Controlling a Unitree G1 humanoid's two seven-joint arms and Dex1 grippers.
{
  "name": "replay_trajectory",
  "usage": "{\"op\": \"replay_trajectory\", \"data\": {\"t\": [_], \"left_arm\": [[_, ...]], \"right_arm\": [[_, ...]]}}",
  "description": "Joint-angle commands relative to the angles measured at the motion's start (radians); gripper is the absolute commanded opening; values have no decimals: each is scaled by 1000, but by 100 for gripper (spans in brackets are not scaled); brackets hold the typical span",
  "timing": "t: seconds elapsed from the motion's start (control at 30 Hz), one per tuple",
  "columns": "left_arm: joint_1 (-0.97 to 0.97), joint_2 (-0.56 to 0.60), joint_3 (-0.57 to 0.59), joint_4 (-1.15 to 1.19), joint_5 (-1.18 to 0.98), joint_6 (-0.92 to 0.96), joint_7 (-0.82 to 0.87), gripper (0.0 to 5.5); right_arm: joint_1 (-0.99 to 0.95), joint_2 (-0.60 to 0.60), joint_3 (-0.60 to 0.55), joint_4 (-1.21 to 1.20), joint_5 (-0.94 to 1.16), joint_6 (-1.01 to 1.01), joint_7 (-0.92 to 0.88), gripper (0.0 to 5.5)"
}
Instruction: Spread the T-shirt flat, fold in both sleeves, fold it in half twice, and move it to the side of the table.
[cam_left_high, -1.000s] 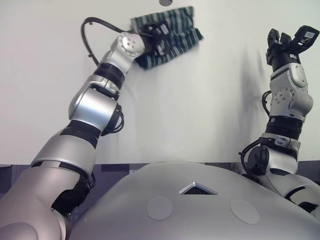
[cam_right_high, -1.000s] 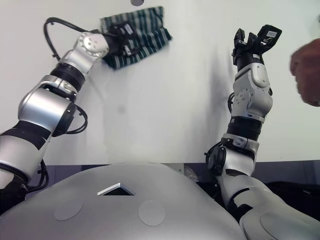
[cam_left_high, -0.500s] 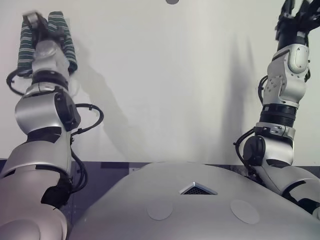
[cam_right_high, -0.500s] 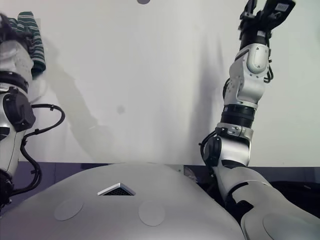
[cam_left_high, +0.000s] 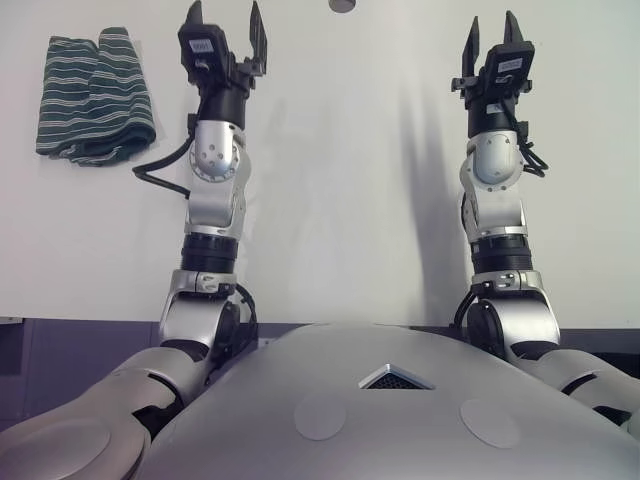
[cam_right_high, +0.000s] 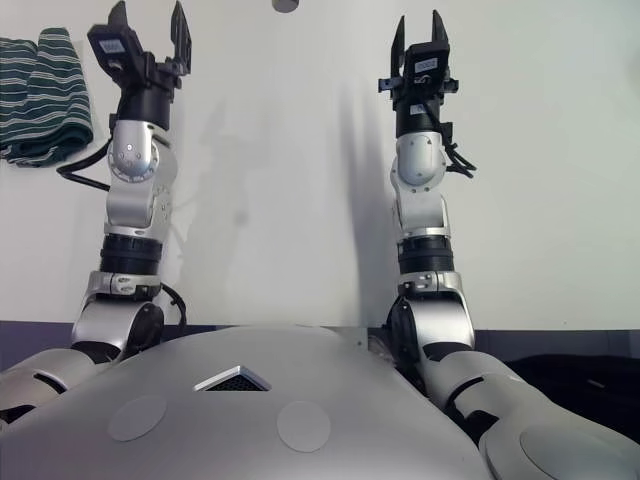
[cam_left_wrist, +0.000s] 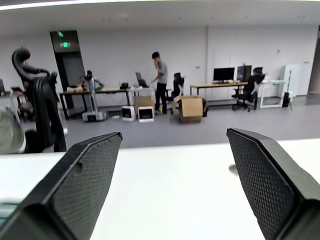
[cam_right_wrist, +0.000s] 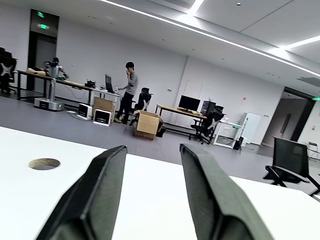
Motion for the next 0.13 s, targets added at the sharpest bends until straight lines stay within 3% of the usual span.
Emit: {"op": "replay_trajectory", "data": {"t": [0.03,0.13], "left_arm": [[-24,-2,10,-6,36,-57,-18,387],[-24,1,26,-16,56,-39,-13,387]], "right_arm": [[-51,0,-18,50,-23,2,-46,199],[-46,11,-16,18,-21,-12,-51,199]]}}
